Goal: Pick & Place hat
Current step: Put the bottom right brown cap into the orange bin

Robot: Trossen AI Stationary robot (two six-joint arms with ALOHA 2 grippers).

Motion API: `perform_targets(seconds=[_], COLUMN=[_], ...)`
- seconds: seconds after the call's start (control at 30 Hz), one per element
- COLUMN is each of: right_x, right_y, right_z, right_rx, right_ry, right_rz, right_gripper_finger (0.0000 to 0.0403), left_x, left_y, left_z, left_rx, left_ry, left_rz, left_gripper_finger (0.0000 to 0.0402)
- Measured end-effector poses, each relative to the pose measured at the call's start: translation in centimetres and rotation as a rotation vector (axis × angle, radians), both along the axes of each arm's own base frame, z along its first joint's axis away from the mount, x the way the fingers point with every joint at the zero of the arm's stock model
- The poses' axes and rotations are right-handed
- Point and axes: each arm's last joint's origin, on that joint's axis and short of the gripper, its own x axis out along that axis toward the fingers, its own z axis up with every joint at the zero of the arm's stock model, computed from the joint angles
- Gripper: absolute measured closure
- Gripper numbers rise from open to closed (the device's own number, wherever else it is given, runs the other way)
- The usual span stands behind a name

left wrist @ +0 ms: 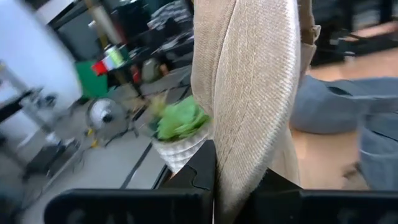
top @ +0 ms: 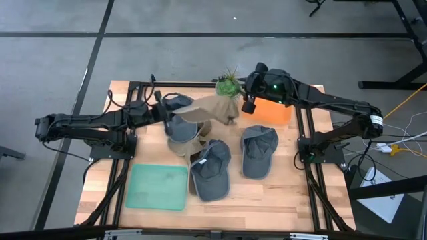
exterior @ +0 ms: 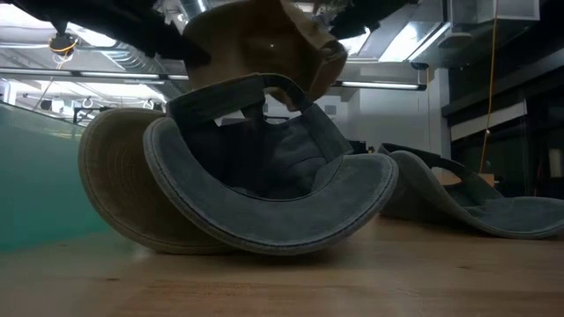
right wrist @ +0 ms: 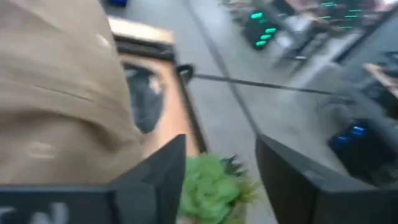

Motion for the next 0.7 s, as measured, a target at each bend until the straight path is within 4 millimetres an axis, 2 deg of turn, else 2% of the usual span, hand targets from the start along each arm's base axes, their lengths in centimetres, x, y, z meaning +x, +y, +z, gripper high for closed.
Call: perform_targets(seconds=[0.2,0.3,0.7], right_x=[-0.4,-0.5,-0.8], right_y=[0.2,0.3,1.3], right_z=[-0.9,-1.0,-1.3], right_rx=[0.145,0.195,0.349], right_ry=[0.056,0.044,0.041], right_rz=[0.387,0.484,0.749], right_gripper_finger=[0.0130,0.0108,0.0097], left_x=[0.2,0.3,0.4], left_y=[-0.7,-1.1,-1.5], left_z=[0.0,0.0,0.9], left_rx=[0.057,0.057,0.052], left_ry=[0.026,0.022,-0.078], left_rz=[-0.141,-0.217,-0.280], left_gripper_finger=[0.0389,0.0389,0.0389])
